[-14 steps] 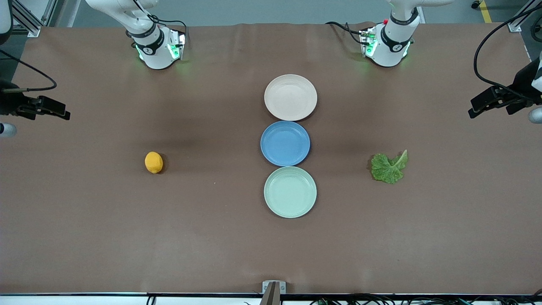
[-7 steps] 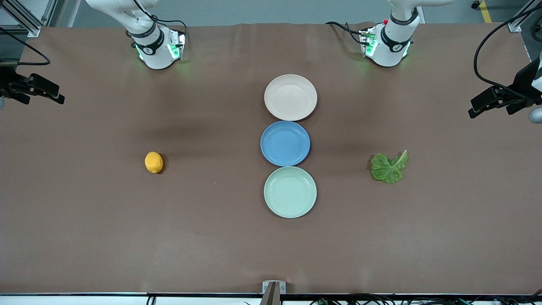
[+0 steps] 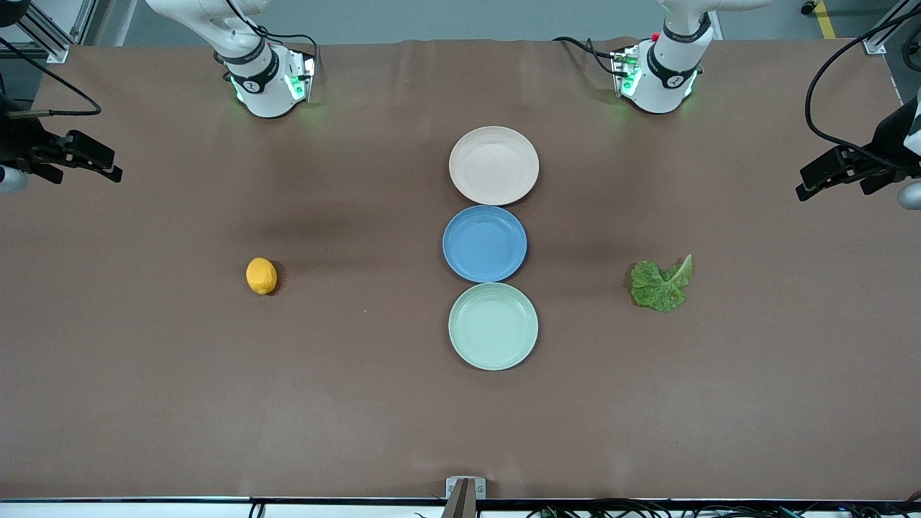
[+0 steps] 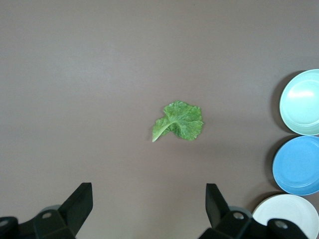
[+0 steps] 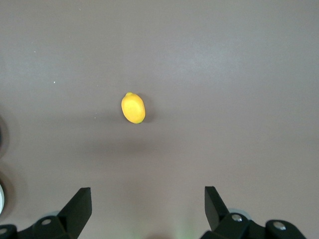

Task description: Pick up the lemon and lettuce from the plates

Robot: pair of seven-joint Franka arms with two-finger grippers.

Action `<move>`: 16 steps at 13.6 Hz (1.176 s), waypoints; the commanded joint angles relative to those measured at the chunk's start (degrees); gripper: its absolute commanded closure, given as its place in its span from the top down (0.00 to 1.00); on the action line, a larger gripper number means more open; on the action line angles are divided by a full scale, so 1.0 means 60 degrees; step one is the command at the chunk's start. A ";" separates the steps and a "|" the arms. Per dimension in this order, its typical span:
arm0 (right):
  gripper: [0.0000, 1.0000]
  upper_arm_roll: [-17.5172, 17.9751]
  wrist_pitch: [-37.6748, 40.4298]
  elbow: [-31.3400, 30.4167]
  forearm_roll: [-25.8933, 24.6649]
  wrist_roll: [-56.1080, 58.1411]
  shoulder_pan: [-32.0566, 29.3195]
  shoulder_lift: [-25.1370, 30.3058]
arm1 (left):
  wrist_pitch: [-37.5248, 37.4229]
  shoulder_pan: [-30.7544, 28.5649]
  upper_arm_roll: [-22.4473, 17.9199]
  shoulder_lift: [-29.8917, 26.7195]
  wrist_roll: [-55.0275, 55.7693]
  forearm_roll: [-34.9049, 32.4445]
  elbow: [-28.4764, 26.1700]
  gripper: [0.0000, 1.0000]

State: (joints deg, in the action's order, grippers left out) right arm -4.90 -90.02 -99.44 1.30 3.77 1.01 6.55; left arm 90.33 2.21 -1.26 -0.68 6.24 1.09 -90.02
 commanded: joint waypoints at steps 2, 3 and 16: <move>1.00 0.0524 -0.0186 -0.0301 -0.0114 -0.0073 -0.0476 0.0314 | -0.0173 -0.0032 -0.0024 -0.0077 -0.0219 0.0242 0.0224 1.00; 1.00 0.0539 -0.0186 -0.0301 -0.0114 -0.0058 -0.0520 0.0314 | -0.0202 -0.0047 -0.0024 -0.0092 -0.0219 0.0257 0.0224 1.00; 1.00 0.0509 -0.0450 0.0109 0.0003 -0.0072 -0.0476 0.0080 | -0.0144 -0.0032 0.0020 -0.0093 -0.0643 0.0081 0.0224 1.00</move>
State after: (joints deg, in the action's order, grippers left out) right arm -2.76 -92.49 -98.84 1.30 3.78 -0.78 6.58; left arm 90.11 2.27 -1.06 -0.87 4.37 1.47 -89.23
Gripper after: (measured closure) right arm 0.000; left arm 0.000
